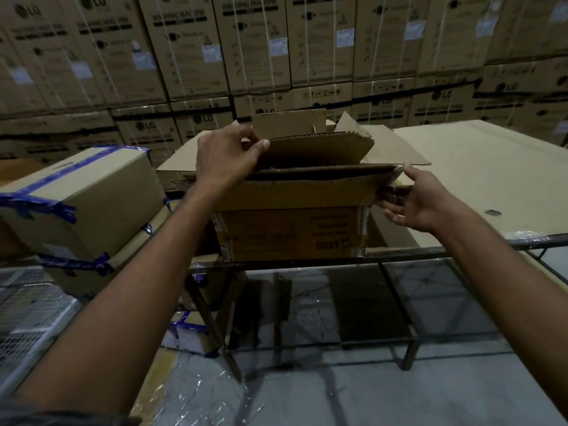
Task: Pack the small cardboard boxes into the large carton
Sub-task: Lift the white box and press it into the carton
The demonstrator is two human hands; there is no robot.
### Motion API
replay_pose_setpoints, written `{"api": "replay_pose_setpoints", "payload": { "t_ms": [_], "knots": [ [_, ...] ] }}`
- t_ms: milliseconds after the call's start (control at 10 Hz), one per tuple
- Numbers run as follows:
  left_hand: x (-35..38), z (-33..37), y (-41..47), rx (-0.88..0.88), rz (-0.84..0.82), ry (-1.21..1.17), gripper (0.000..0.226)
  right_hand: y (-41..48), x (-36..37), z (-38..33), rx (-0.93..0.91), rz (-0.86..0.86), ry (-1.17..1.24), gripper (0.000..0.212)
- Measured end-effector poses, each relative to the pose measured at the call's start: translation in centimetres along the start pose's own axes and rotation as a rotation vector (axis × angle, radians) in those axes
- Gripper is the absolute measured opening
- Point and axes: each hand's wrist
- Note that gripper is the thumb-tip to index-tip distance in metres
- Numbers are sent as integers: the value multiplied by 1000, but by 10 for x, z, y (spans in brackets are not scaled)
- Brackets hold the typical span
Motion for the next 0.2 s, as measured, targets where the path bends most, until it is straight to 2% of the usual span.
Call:
{"api": "replay_pose_setpoints", "payload": {
  "t_ms": [100, 200],
  "knots": [
    [-1, -1, -2, -37, -47, -9, 39, 5, 1, 2, -155, 215, -168, 39],
    [-2, -2, -9, -71, -113, -34, 43, 4, 2, -3, -504, 467, -417, 22]
  ]
}}
Point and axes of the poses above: each hand's wrist, its own y-axis towards the middle knuckle, its own x-axis out of the palm, z = x × y, and after that the axes turned 3 degrees about y, right-handed
